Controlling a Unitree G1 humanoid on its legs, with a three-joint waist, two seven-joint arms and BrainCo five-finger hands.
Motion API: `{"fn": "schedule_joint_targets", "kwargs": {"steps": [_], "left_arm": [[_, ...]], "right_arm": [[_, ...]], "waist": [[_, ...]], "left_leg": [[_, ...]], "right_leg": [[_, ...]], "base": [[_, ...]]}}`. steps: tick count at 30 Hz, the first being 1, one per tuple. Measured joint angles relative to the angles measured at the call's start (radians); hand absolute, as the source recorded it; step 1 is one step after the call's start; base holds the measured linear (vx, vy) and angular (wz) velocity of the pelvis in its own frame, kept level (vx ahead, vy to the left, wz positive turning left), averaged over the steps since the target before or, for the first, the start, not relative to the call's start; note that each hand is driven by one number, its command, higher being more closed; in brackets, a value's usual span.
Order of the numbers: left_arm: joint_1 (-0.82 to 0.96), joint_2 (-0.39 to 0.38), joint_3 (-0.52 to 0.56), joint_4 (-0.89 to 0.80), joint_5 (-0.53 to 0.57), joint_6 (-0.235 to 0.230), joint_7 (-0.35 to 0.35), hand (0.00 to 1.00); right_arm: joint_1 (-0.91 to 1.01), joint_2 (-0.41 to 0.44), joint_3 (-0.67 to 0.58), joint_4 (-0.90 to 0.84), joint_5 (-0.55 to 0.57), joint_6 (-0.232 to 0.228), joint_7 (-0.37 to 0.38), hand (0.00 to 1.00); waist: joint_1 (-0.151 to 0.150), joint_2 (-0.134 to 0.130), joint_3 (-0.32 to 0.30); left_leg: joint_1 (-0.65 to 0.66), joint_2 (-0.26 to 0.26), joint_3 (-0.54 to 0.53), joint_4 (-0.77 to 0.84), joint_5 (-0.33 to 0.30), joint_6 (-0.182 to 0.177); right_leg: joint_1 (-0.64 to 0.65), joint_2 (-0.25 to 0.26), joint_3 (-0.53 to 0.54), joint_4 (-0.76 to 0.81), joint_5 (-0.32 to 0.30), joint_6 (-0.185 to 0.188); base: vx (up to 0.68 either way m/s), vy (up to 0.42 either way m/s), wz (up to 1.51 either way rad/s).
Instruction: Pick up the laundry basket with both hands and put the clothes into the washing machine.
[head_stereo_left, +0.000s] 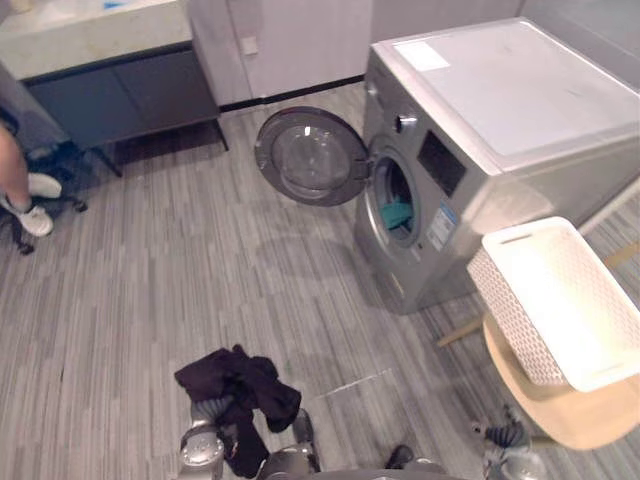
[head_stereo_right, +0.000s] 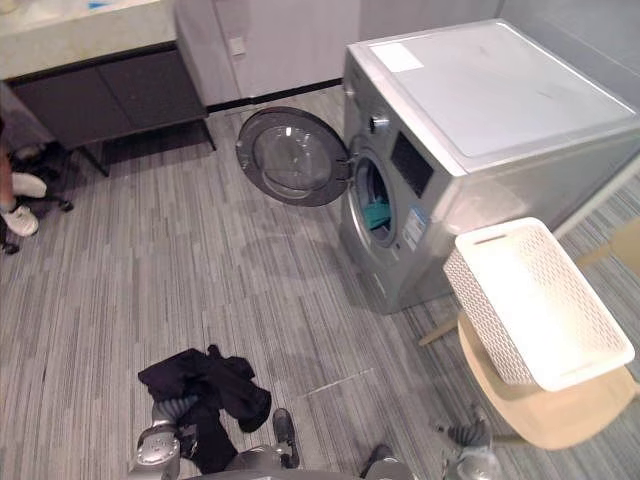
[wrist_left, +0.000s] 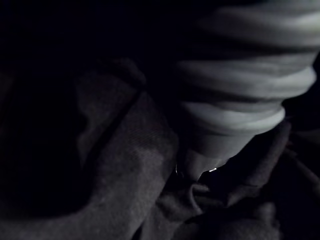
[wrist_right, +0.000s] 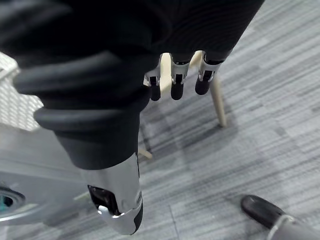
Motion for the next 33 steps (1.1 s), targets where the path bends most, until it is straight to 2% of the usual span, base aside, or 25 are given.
{"fn": "schedule_joint_targets", "kwargs": {"steps": [2, 4, 5, 6, 7, 8, 9, 11, 13, 14, 15, 16, 17, 18, 19, 20, 21, 22, 24, 25, 28, 30, 31, 32, 33], "left_arm": [[0.012, -0.002, 0.003, 0.036, 0.001, 0.005, -0.002, 1.0], [0.035, -0.006, -0.002, 0.037, 0.0, 0.009, -0.006, 1.0], [0.044, -0.007, -0.01, 0.037, 0.0, 0.013, -0.007, 1.0], [0.041, 0.0, -0.012, 0.032, 0.0, 0.016, -0.006, 1.0], [0.034, 0.001, -0.013, 0.03, 0.0, 0.017, -0.004, 1.0], [0.017, 0.009, -0.01, 0.03, 0.0, 0.017, 0.006, 1.0], [-0.003, 0.02, -0.012, 0.031, 0.0, 0.016, 0.009, 1.0], [-0.05, 0.021, -0.014, 0.033, 0.0, 0.016, 0.009, 1.0], [-0.099, 0.001, -0.019, 0.041, 0.0, 0.015, 0.009, 1.0], [-0.117, -0.008, -0.025, 0.052, 0.0, 0.015, 0.006, 1.0], [-0.125, -0.016, -0.035, 0.062, 0.001, 0.015, 0.004, 1.0], [-0.13, -0.026, -0.035, 0.062, 0.002, 0.015, 0.004, 1.0], [-0.125, -0.043, -0.037, 0.06, 0.003, 0.014, 0.004, 1.0], [-0.127, -0.048, -0.042, 0.057, 0.003, 0.014, 0.005, 1.0], [-0.133, -0.051, -0.041, 0.049, 0.005, 0.014, 0.003, 1.0], [-0.14, -0.06, -0.039, 0.045, 0.007, 0.014, 0.002, 1.0], [-0.124, -0.075, -0.038, 0.018, 0.011, 0.015, 0.001, 1.0], [-0.102, -0.082, -0.038, -0.006, 0.014, 0.013, 0.0, 1.0], [-0.111, -0.09, -0.045, -0.012, 0.018, 0.014, -0.002, 1.0], [-0.113, -0.094, -0.051, -0.015, 0.018, 0.014, -0.002, 1.0], [-0.111, -0.101, -0.07, -0.044, 0.019, 0.014, -0.02, 1.0], [-0.118, -0.103, -0.089, -0.053, 0.02, 0.012, -0.022, 1.0], [-0.118, -0.105, -0.089, -0.052, 0.021, 0.011, -0.022, 1.0], [-0.116, -0.113, -0.088, -0.046, 0.024, 0.01, -0.021, 1.0], [-0.099, -0.132, -0.089, -0.044, 0.029, 0.007, -0.021, 1.0]], "right_arm": [[-0.005, 0.031, -0.001, 0.0, 0.016, 0.001, 0.003, 0.0], [-0.01, 0.029, 0.0, -0.006, 0.02, 0.002, 0.003, 0.0], [-0.011, 0.023, 0.007, -0.02, 0.025, 0.005, 0.003, 0.0], [-0.008, 0.028, 0.027, -0.028, 0.032, 0.005, 0.002, 0.0], [-0.008, 0.035, 0.031, -0.028, 0.037, 0.005, 0.003, 0.0], [-0.009, 0.055, 0.048, -0.031, 0.044, 0.004, 0.003, 0.0], [-0.009, 0.073, 0.055, -0.038, 0.058, 0.003, 0.004, 0.0], [-0.007, 0.074, 0.068, -0.04, 0.062, 0.001, 0.003, 0.0], [-0.01, 0.07, 0.068, -0.038, 0.062, 0.004, 0.003, 0.0], [-0.009, 0.069, 0.066, -0.024, 0.062, 0.007, 0.003, 0.0], [-0.009, 0.067, 0.065, -0.004, 0.061, 0.009, 0.003, 0.0], [-0.002, 0.066, 0.065, -0.004, 0.061, 0.012, 0.003, 0.0], [0.021, 0.067, 0.066, -0.01, 0.06, 0.018, 0.007, 0.0], [0.017, 0.061, 0.065, -0.017, 0.06, 0.019, 0.005, 0.0], [0.003, 0.058, 0.066, -0.03, 0.06, 0.021, 0.006, 0.0], [0.0, 0.059, 0.067, -0.05, 0.06, 0.021, 0.007, 0.0], [-0.001, 0.061, 0.077, -0.08, 0.06, 0.02, 0.006, 0.0], [-0.009, 0.063, 0.111, -0.096, 0.068, 0.013, 0.005, 0.0], [-0.031, 0.065, 0.128, -0.105, 0.078, 0.001, 0.005, 0.0], [-0.036, 0.066, 0.129, -0.113, 0.078, -0.001, 0.005, 0.0], [-0.044, 0.067, 0.124, -0.12, 0.078, 0.007, 0.003, 0.0], [-0.036, 0.072, 0.117, -0.13, 0.077, 0.007, 0.001, 0.0], [-0.039, 0.072, 0.111, -0.13, 0.077, 0.007, 0.0, 0.0], [-0.038, 0.069, 0.102, -0.131, 0.076, 0.006, -0.006, 0.0], [-0.028, 0.053, 0.095, -0.129, 0.074, 0.005, -0.016, 0.0]], "waist": [[0.005, -0.045, 0.027], [0.006, -0.057, 0.042], [0.004, -0.043, 0.051], [-0.002, -0.035, 0.059], [-0.004, -0.036, 0.068], [-0.014, -0.033, 0.081], [-0.028, -0.039, 0.083], [-0.031, -0.057, 0.099], [-0.043, -0.063, 0.12], [-0.06, -0.068, 0.122], [-0.079, -0.072, 0.124], [-0.084, -0.071, 0.12], [-0.08, -0.04, 0.102], [-0.077, -0.032, 0.105], [-0.079, -0.029, 0.108], [-0.08, -0.021, 0.113], [-0.073, -0.009, 0.119], [-0.055, -0.008, 0.12], [-0.025, -0.018, 0.116], [-0.018, -0.022, 0.116], [-0.02, -0.021, 0.117], [-0.012, -0.029, 0.119], [-0.008, -0.027, 0.118], [0.004, -0.009, 0.108], [0.007, 0.033, 0.089]], "left_leg": [[-0.011, -0.035, 0.005, 0.106, -0.111, 0.009], [-0.009, -0.048, 0.02, 0.178, -0.174, 0.018], [-0.003, -0.044, 0.02, 0.22, -0.215, 0.029], [0.026, -0.042, 0.0, 0.239, -0.242, 0.04], [0.035, -0.04, -0.01, 0.247, -0.252, 0.044], [0.051, -0.033, -0.036, 0.25, -0.269, 0.045], [0.062, -0.031, -0.056, 0.246, -0.283, 0.038], [0.09, -0.048, -0.067, 0.227, -0.295, 0.042], [0.129, -0.072, -0.098, 0.201, -0.308, 0.043], [0.164, -0.093, -0.131, 0.174, -0.314, 0.033], [0.213, -0.103, -0.165, 0.154, -0.324, 0.011], [0.237, -0.096, -0.184, 0.15, -0.335, 0.001], [0.267, -0.07, -0.208, 0.151, -0.353, -0.03], [0.256, -0.05, -0.21, 0.196, -0.355, -0.044], [0.2, -0.022, -0.206, 0.357, -0.35, -0.069], [0.14, 0.01, -0.204, 0.537, -0.32, -0.104], [0.059, 0.067, -0.19, 0.801, -0.2, -0.108], [-0.01, 0.133, -0.171, 1.006, -0.196, -0.091], [-0.095, 0.175, -0.136, 1.123, -0.226, -0.062], [-0.127, 0.178, -0.125, 1.106, -0.236, -0.05], [-0.161, 0.179, -0.105, 0.889, -0.285, -0.035], [-0.161, 0.113, -0.191, 0.619, -0.282, -0.041], [-0.156, 0.1, -0.227, 0.549, -0.273, -0.054], [-0.132, 0.08, -0.309, 0.405, -0.233, -0.093], [-0.126, 0.093, -0.391, 0.344, -0.126, -0.119]], "right_leg": [[0.005, -0.084, 0.001, 0.1, -0.058, 0.034], [-0.01, -0.134, 0.051, 0.222, -0.069, 0.018], [-0.081, -0.152, 0.154, 0.384, -0.026, -0.077], [-0.183, -0.143, 0.287, 0.565, 0.068, -0.146], [-0.215, -0.124, 0.34, 0.615, 0.045, -0.11], [-0.267, -0.051, 0.407, 0.671, -0.029, -0.046], [-0.313, 0.019, 0.422, 0.636, -0.069, -0.027], [-0.366, 0.076, 0.395, 0.503, -0.077, -0.013], [-0.376, 0.105, 0.346, 0.267, -0.038, -0.018], [-0.368, 0.114, 0.344, 0.089, 0.03, -0.022], [-0.348, 0.112, 0.357, 0.019, 0.128, -0.047], [-0.337, 0.116, 0.357, 0.028, 0.168, -0.068], [-0.313, 0.137, 0.34, 0.06, 0.184, -0.133], [-0.305, 0.14, 0.324, 0.087, 0.151, -0.144], [-0.278, 0.142, 0.298, 0.113, 0.118, -0.171], [-0.234, 0.155, 0.28, 0.11, 0.089, -0.179], [-0.149, 0.19, 0.273, 0.086, 0.057, -0.192], [-0.077, 0.224, 0.302, 0.065, 0.025, -0.201], [-0.01, 0.241, 0.355, 0.036, 0.011, -0.21], [0.012, 0.24, 0.379, 0.012, 0.011, -0.21], [0.087, 0.23, 0.447, -0.035, 0.009, -0.206], [0.129, 0.202, 0.533, -0.036, -0.029, -0.15], [0.132, 0.199, 0.553, -0.034, -0.039, -0.136], [0.132, 0.205, 0.606, -0.024, -0.063, -0.104], [0.121, 0.233, 0.663, 0.008, -0.112, -0.06]], "base": [[0.19, 0.113, 0.24], [0.16, 0.074, 0.03], [0.2, 0.178, 0.09], [0.25, 0.183, 0.16], [0.3, 0.127, 0.28], [0.3, 0.04, 0.38], [0.31, 0.013, 0.4], [0.33, -0.017, 0.38], [0.36, -0.039, 0.61], [0.49, -0.076, 0.95], [0.53, -0.099, 0.99], [0.6, -0.139, 0.88], [0.52, -0.125, 0.59], [0.64, -0.185, 0.55], [0.5, -0.169, 0.41], [0.74, -0.277, 0.29], [0.73, -0.237, -0.14], [0.71, -0.206, -0.48], [0.46, -0.079, -0.8], [0.46, -0.033, -0.89], [0.39, 0.09, -0.65], [0.35, 0.233, -0.89], [0.33, 0.307, -1.27], [0.39, 0.474, -1.5], [0.36, 0.477, -1.42]]}}
